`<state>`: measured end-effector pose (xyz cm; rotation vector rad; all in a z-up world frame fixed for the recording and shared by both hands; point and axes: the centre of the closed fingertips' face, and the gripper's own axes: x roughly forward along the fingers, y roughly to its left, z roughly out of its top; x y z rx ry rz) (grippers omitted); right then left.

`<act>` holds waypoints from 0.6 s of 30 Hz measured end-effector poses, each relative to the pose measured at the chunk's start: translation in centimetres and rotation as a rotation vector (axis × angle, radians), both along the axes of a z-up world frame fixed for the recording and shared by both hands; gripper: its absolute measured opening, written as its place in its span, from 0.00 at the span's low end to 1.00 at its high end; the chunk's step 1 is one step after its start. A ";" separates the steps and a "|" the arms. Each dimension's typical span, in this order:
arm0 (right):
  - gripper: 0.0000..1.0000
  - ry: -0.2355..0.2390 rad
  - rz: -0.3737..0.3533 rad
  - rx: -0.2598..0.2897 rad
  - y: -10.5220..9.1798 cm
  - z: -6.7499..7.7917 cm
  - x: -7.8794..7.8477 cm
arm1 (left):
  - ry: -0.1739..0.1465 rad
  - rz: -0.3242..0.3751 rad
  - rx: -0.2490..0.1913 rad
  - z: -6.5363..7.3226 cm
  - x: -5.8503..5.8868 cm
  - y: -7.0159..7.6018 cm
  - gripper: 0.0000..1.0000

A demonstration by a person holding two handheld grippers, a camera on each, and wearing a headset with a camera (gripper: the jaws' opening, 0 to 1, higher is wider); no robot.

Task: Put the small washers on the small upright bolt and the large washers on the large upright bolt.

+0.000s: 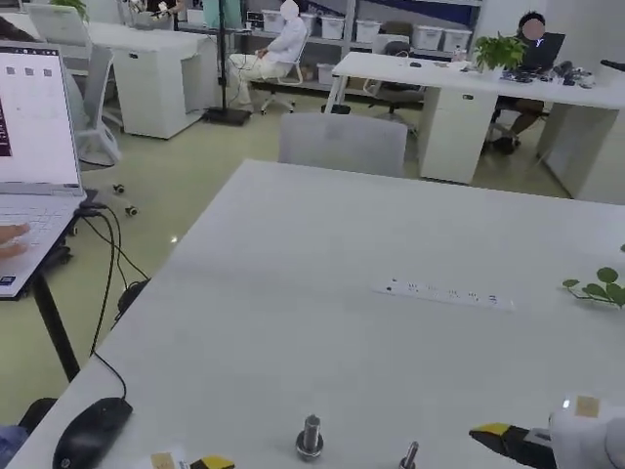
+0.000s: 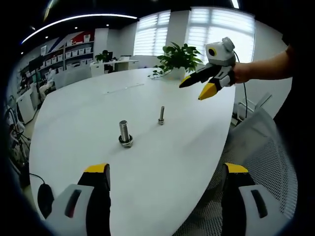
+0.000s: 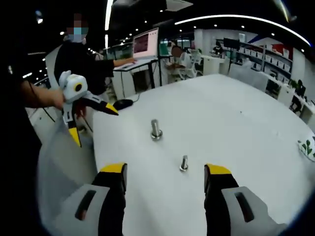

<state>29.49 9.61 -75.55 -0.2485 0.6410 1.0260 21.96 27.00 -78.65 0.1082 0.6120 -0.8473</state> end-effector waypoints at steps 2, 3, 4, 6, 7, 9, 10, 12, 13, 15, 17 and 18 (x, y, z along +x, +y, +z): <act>0.68 -0.017 -0.017 0.024 -0.4 0.2 -0.5 | -0.001 0.004 -0.011 0.1 0.0 0.0 0.95; 0.70 -0.014 -0.033 0.040 -0.6 0.2 -0.8 | 0.000 0.006 -0.015 0.1 0.0 -0.1 0.95; 0.71 -0.014 -0.044 0.052 -0.8 0.2 -1.0 | -0.005 0.007 -0.016 0.2 0.1 -0.1 0.96; 0.72 -0.018 -0.056 0.058 -1.3 0.0 -1.5 | -0.005 0.006 -0.018 0.4 0.0 -0.2 0.96; 0.73 -0.016 -0.064 0.058 -1.5 -0.2 -1.8 | -0.008 0.005 -0.018 0.5 0.1 -0.2 0.96; 0.76 -0.013 -0.069 0.059 -1.6 -0.5 -2.4 | -0.008 0.011 -0.015 0.4 0.1 0.0 0.96; 0.77 -0.012 -0.072 0.059 -1.7 -0.7 -2.7 | -0.003 0.015 -0.017 0.4 0.1 0.1 0.96; 0.79 -0.004 -0.084 0.056 -2.1 -1.2 -3.2 | -0.004 0.019 -0.021 0.4 0.1 0.2 0.96; 0.81 0.002 -0.090 0.062 -2.2 -1.3 -3.4 | -0.001 0.021 -0.025 0.4 0.0 0.2 0.96; 0.84 0.013 -0.099 0.072 -2.3 -1.7 -3.8 | 0.000 0.021 -0.021 0.3 -0.1 0.3 0.96; 0.88 0.019 -0.098 0.068 -2.1 -2.1 -4.6 | 0.002 0.021 -0.025 0.3 -0.2 0.3 0.96; 0.89 0.019 -0.093 0.067 -2.0 -2.1 -4.9 | 0.005 0.022 -0.028 0.2 -0.3 0.3 0.96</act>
